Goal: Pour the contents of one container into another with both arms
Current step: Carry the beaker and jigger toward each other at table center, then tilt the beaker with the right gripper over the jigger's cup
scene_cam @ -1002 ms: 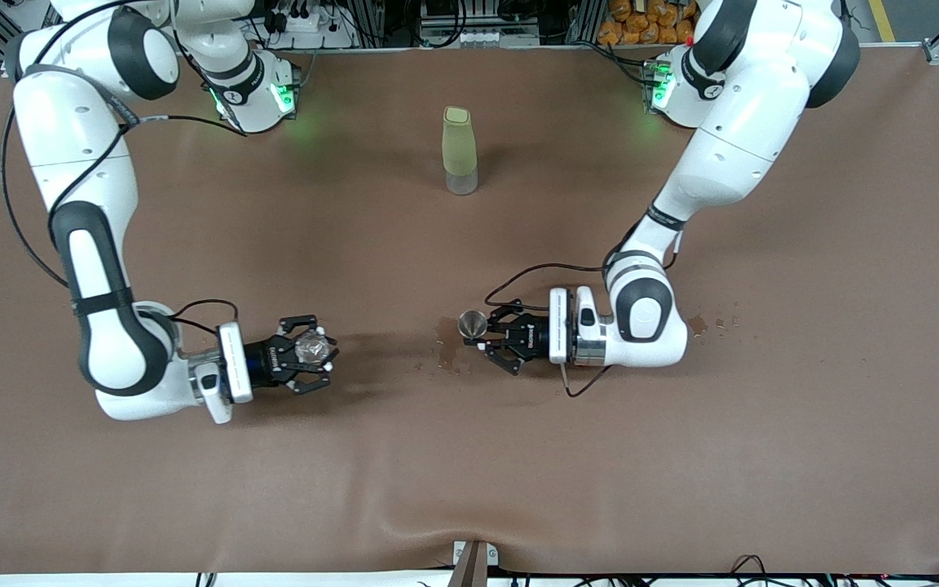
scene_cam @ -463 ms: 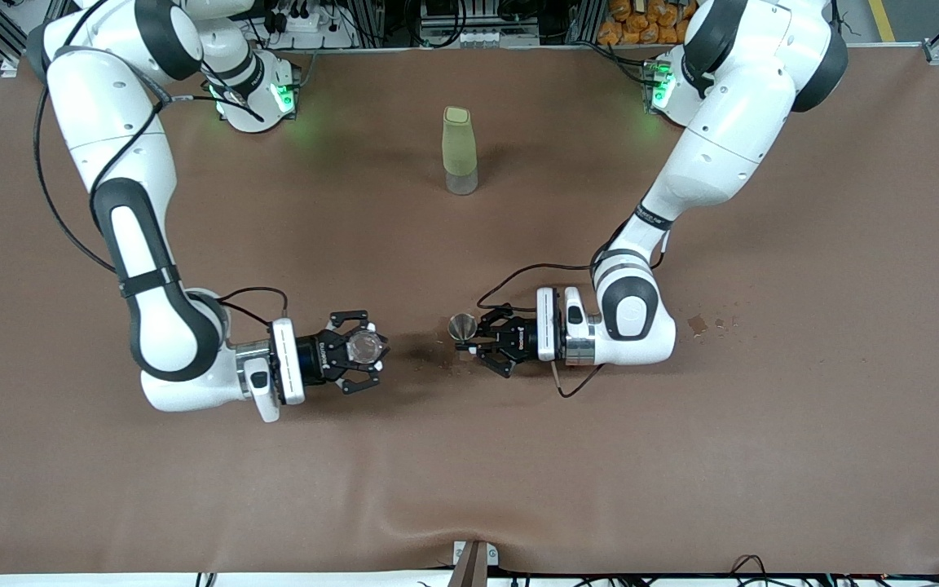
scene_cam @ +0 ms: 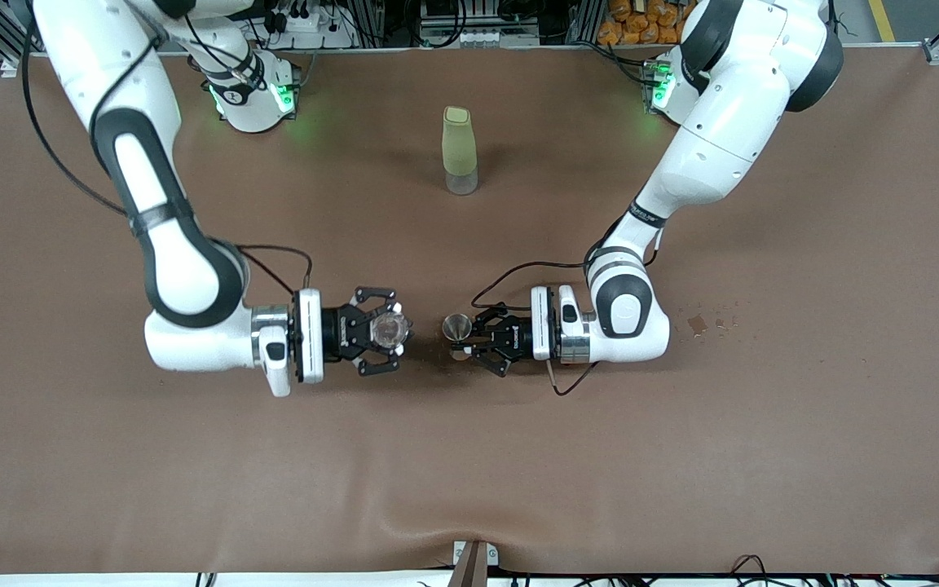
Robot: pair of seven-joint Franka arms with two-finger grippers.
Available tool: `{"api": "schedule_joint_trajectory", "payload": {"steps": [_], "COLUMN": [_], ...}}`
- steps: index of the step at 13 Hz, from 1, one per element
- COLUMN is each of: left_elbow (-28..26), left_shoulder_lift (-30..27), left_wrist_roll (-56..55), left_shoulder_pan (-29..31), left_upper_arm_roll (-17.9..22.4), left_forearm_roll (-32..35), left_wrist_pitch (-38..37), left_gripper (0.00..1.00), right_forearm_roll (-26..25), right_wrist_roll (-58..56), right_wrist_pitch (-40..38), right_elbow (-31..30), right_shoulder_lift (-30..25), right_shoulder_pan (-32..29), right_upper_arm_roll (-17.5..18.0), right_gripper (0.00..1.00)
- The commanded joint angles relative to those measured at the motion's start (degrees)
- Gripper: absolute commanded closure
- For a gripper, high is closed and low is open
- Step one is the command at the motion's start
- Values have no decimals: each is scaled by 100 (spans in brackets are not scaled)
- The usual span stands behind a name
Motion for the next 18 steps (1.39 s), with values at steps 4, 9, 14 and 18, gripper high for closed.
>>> {"api": "schedule_joint_trajectory", "payload": {"steps": [4, 9, 14, 18], "left_elbow": [83, 65, 65, 30], "left_shoulder_lift": [6, 14, 41, 50], "left_wrist_roll": [-177, -133, -142, -168], "left_shoulder_pan": [-45, -89, -124, -159], "left_upper_arm_roll": [70, 70, 62, 62], "left_forearm_roll": [-95, -129, -209, -314], "left_wrist_pitch": [42, 139, 279, 315], "left_gripper": [100, 100, 100, 100], "right_forearm_roll": [829, 1294, 2435, 2614], "right_wrist_roll": [382, 182, 233, 969], "right_wrist_pitch": [792, 943, 1022, 1031], "right_elbow": [-1072, -1072, -1177, -1283], "right_shoulder_lift": [-849, -778, -717, -708], "right_shoulder_pan": [482, 780, 1062, 1115], "right_upper_arm_roll": [-24, -24, -24, -24], "right_gripper": [100, 100, 100, 100]}}
